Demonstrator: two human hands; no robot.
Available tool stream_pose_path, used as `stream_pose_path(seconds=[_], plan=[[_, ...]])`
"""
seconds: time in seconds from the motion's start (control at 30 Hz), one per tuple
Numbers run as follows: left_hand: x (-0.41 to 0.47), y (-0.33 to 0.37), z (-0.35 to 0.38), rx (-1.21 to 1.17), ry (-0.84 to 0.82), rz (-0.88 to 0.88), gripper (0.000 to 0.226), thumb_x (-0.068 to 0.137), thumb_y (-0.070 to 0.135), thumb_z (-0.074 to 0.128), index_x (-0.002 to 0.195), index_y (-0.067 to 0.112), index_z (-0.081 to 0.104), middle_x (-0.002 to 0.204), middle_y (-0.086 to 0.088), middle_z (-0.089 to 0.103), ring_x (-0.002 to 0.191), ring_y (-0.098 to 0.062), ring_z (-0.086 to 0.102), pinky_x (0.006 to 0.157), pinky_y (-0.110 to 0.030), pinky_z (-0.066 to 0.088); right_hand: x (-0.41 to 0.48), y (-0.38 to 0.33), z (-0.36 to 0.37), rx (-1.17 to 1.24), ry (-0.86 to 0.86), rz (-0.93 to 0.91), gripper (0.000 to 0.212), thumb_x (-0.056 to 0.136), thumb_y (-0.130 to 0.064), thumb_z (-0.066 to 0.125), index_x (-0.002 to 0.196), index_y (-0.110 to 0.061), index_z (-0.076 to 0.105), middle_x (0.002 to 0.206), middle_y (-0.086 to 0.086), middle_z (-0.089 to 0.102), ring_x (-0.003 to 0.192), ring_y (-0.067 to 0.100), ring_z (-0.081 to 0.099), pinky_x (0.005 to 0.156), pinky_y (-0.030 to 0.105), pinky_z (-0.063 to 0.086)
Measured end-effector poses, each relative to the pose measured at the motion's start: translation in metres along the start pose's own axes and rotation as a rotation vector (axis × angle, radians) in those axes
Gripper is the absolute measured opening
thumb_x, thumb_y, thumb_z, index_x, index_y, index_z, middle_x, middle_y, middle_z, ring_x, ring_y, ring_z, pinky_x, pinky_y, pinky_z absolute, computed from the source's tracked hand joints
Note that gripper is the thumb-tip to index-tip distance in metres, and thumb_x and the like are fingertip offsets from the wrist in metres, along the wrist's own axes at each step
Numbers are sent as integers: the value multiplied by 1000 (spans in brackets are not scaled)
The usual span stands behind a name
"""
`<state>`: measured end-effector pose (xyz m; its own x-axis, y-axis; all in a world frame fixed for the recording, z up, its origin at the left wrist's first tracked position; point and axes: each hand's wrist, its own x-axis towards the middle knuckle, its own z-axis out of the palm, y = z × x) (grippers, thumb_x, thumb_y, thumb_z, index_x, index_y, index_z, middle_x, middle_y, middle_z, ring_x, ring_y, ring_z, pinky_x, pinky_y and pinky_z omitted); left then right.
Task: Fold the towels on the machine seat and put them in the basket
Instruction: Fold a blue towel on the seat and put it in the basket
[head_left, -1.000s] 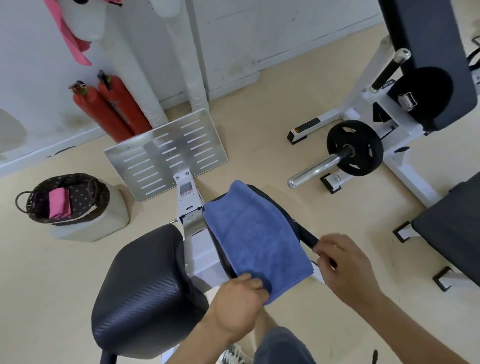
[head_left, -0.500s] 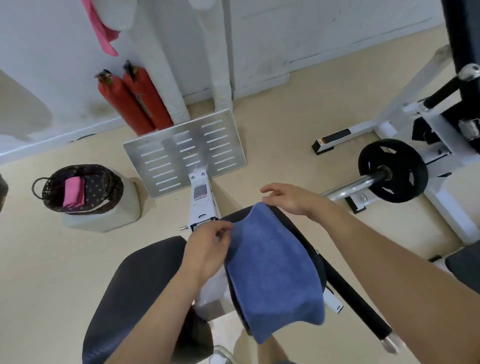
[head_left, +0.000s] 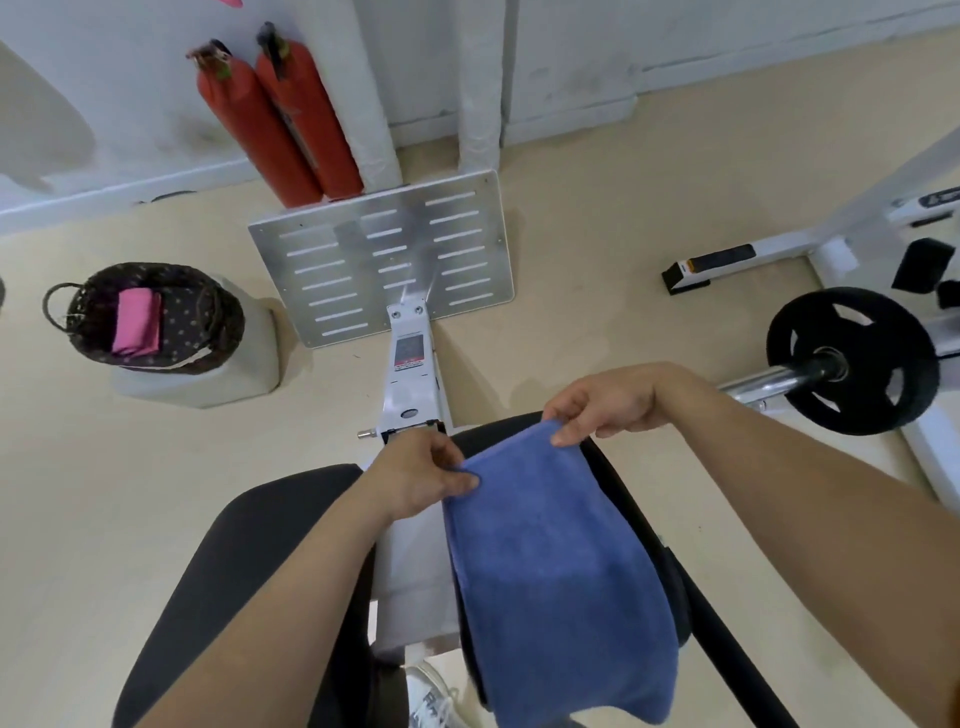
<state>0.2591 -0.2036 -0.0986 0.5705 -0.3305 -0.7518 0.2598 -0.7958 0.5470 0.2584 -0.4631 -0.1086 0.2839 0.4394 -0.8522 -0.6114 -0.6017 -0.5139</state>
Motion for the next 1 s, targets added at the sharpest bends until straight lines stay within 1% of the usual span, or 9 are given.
stream_pose_path(seconds=[0.07, 0.13, 0.2, 0.37, 0.47, 0.57, 0.7, 0.87, 1.0], plan=[[-5, -3, -3, -216, 33, -20, 15, 75, 9, 77, 70, 13, 63, 59, 2, 59, 55, -10, 52, 57, -22, 44, 2, -1, -2, -24, -16, -5, 33, 76, -36, 72, 100, -14, 65, 89, -5, 59, 82, 6, 50, 65, 26, 27], [-10, -4, -7, -415, 19, -18, 16, 76, -2, 73, 71, 8, 61, 62, -3, 58, 54, -11, 51, 53, -19, 44, 3, -4, -2, -65, 12, 1, 11, 83, -26, 71, 85, -18, 63, 78, -9, 58, 76, 7, 49, 68, 24, 32], [-12, -5, -8, -462, 28, -39, 17, 76, -7, 69, 73, 7, 60, 63, -5, 58, 50, -9, 49, 48, -16, 41, 4, -8, 0, -120, 64, 31, 15, 87, -21, 67, 75, -21, 57, 73, -11, 57, 73, 9, 53, 75, 23, 39], [-1, -2, 7, -71, 133, -71, 14, 76, 7, 63, 84, 19, 63, 77, -2, 66, 64, -9, 56, 56, -17, 40, 8, -14, 24, -302, 357, 53, 13, 85, -26, 64, 90, -20, 54, 74, -8, 58, 66, 10, 59, 60, 23, 41], [1, -1, 14, 38, 131, -48, 15, 83, 16, 59, 95, 25, 63, 82, 9, 60, 74, -4, 56, 57, -13, 36, 2, -14, 33, -246, 370, 43, 34, 83, -36, 69, 111, -18, 58, 89, -11, 59, 81, 11, 61, 72, 23, 45], [0, -8, 13, 59, 33, -33, 16, 86, 28, 64, 101, 24, 65, 96, 15, 56, 93, -8, 59, 70, -16, 40, 3, -11, 33, -272, 351, 77, 30, 82, -23, 72, 110, -14, 67, 94, -5, 65, 92, 16, 63, 82, 28, 50], [-1, -9, 8, 46, 7, -86, 14, 79, 22, 73, 82, 20, 60, 83, 0, 65, 75, -16, 61, 64, -24, 47, 3, -11, 34, -228, 423, 65, 19, 82, -15, 69, 100, -12, 71, 91, 1, 69, 92, 20, 65, 83, 31, 51], [8, 13, 11, 133, 287, 15, 12, 79, 12, 61, 79, 24, 57, 76, 5, 62, 68, -15, 56, 53, -21, 38, 5, -9, 39, -346, 706, 85, 17, 82, -14, 61, 98, -17, 66, 102, 3, 66, 89, 20, 60, 72, 30, 48], [3, 20, 22, 380, 511, 172, 31, 83, 4, 51, 108, 20, 59, 113, -2, 56, 100, -23, 51, 71, -27, 43, -5, -10, 66, -571, 1066, -12, 51, 86, -22, 60, 133, -21, 43, 129, 8, 46, 113, 29, 47, 81, 39, 48]])
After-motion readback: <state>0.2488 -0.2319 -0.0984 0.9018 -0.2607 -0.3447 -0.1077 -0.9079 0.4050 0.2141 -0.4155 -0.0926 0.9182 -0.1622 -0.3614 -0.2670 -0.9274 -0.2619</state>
